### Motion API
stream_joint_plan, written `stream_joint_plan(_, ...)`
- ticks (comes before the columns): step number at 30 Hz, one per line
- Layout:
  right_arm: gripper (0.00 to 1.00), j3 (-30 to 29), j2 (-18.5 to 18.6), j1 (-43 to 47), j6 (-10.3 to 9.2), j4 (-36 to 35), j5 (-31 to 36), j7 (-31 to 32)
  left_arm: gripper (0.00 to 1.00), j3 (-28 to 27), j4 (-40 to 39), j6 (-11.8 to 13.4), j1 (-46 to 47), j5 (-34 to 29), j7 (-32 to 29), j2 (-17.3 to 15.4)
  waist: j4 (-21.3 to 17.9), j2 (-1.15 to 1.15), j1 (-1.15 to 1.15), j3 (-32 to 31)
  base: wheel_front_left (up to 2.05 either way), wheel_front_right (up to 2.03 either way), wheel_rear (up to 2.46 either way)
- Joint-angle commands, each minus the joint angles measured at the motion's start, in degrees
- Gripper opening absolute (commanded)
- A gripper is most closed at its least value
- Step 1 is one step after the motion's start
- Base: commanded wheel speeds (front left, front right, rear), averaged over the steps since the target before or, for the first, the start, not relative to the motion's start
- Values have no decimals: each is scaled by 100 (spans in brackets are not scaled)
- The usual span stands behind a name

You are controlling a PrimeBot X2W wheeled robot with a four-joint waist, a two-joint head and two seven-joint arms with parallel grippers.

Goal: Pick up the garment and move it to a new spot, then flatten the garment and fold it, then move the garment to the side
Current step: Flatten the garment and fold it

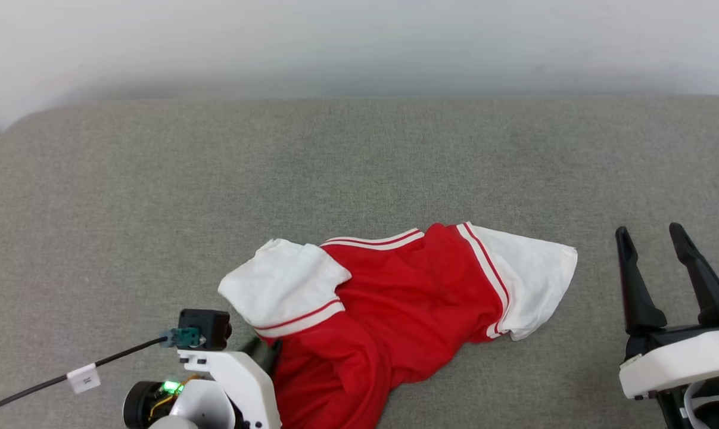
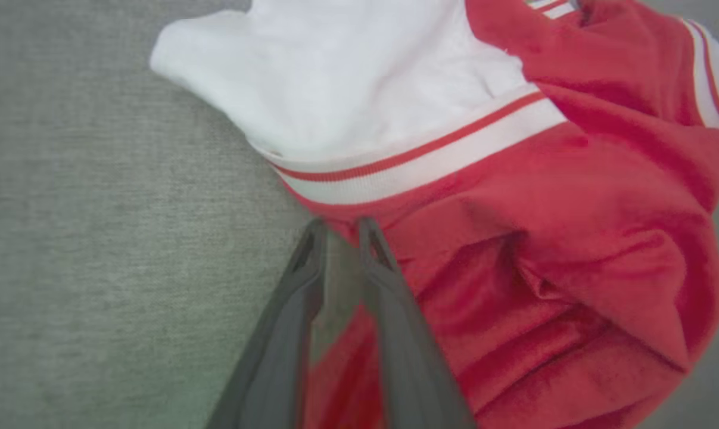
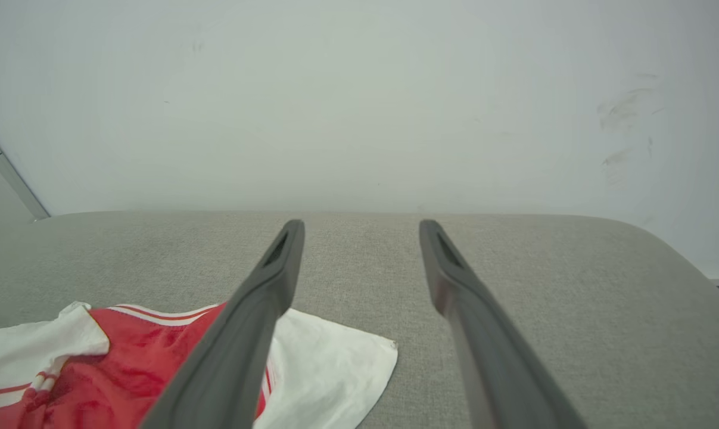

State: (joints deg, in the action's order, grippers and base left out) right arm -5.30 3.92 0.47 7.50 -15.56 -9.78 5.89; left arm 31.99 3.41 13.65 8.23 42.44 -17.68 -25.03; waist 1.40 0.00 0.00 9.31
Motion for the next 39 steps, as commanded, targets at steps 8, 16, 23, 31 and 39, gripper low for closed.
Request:
stream_joint_plan(8,100,-53,-10,160,-2,-100,22,119,100,-85,-283,58,431,-561,829,59,-44,0,0,-170,0,0,0)
stream_joint_plan(16,100,44,0,14,-2,-108,6,177,100,288,81,-647,1547,-502,-439,-311,-241,0,0,62,0,0,0)
stream_joint_plan(23,100,111,-32,-42,-2,26,-57,80,100,406,476,-1074,2075,-145,-1506,-545,-447,0,0,314,0,0,0)
stream_joint_plan(31,100,153,-70,-176,-2,195,-112,-90,0,474,739,-1291,2317,134,-2118,-647,-628,0,0,512,0,0,0)
stream_joint_plan(39,100,25,-87,-157,-2,243,-86,-104,0,378,563,-1252,2394,-12,-1752,-689,-508,0,0,436,0,0,0)
